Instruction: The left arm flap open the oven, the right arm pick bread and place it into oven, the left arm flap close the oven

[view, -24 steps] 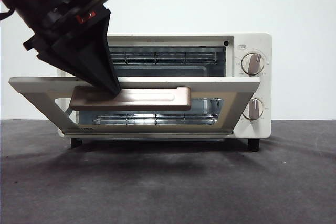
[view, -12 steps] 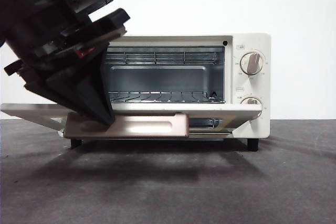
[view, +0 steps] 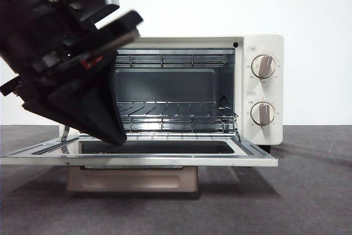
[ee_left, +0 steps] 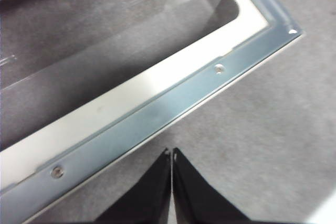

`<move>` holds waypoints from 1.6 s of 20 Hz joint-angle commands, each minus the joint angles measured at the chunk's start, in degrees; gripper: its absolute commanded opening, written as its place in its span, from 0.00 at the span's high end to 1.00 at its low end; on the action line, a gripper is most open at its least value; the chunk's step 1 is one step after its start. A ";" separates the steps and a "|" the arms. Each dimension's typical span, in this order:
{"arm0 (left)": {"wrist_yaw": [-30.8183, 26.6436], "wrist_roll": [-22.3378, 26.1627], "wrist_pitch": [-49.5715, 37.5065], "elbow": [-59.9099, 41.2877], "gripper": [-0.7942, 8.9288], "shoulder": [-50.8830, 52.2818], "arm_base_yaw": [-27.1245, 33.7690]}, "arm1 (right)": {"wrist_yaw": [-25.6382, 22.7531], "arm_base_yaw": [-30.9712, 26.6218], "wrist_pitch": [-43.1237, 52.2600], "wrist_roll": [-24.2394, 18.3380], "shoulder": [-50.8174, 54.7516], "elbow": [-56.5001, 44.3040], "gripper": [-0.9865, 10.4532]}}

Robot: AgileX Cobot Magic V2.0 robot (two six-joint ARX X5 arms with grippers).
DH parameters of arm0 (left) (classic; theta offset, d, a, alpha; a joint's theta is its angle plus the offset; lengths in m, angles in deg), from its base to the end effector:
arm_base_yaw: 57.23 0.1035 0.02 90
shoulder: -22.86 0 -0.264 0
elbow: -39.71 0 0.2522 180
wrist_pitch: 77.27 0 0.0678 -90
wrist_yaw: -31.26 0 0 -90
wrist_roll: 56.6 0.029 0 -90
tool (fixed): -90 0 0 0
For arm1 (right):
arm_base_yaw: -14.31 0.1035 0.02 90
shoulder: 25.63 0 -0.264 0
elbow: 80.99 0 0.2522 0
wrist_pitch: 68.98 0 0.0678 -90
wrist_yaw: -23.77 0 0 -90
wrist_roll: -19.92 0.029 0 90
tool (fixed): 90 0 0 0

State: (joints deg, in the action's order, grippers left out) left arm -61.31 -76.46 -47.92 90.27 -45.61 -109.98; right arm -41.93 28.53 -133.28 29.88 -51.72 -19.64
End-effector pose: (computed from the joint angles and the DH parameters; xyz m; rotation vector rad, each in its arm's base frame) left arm 0.1395 -0.1813 0.2004 0.0847 0.8779 -0.6773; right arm 0.0661 0.0291 0.3195 0.2090 0.5706 0.6116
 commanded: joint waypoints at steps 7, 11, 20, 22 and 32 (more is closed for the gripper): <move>1.07 -0.72 6.34 4.17 0.91 17.70 -0.61 | 7.23 2.12 8.81 5.97 -8.96 0.83 0.87; -0.85 -0.26 11.98 6.71 0.91 23.67 -0.61 | 6.97 5.53 14.64 8.41 -13.88 0.83 0.87; -7.89 2.97 25.66 14.03 0.91 33.88 -0.57 | -1.44 17.51 29.40 13.03 -28.57 0.83 0.87; -9.53 3.17 27.69 15.28 0.91 35.69 -0.57 | -3.89 20.00 34.12 14.14 -32.37 0.83 0.87; -14.08 5.40 36.63 20.13 0.91 40.96 -0.57 | -14.10 23.91 53.42 19.52 -48.65 0.83 0.87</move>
State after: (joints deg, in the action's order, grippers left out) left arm -75.14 -72.15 -11.29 109.06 -4.52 -109.98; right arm -55.57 51.91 -81.77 47.28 -98.73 -19.64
